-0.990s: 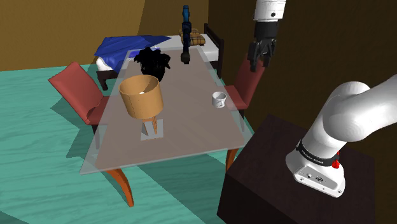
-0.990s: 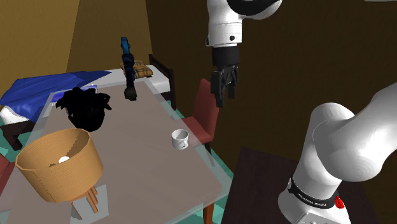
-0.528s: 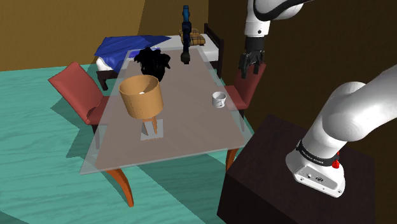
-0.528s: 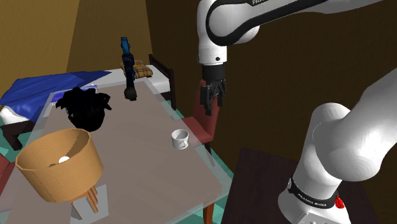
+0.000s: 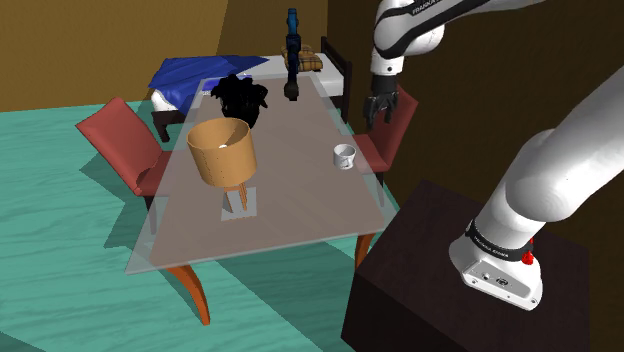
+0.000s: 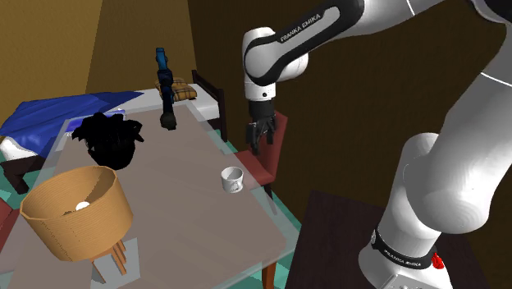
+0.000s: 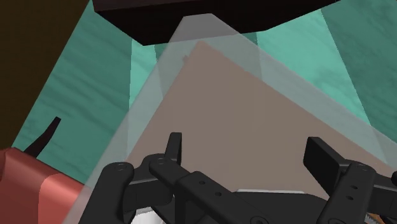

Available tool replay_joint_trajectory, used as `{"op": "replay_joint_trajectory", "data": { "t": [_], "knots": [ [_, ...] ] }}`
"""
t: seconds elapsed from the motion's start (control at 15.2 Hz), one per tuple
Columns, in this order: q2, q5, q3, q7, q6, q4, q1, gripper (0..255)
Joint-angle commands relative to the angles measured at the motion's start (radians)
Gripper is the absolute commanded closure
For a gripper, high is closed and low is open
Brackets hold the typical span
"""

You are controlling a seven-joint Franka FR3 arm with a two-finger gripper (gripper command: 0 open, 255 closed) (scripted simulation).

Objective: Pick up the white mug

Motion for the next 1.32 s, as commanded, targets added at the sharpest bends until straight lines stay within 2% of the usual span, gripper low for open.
{"op": "replay_joint_trajectory", "data": {
  "t": [0.0, 0.59, 1.25],
  "knots": [
    [0.077, 0.009, -0.02, -0.037, 0.063, 0.015, -0.006, 0],
    [0.425, 0.107, -0.058, -0.187, 0.214, 0.207, -0.045, 0],
    [0.812, 0.211, -0.029, -0.305, 0.263, 0.544, -0.146, 0]
  ]
}}
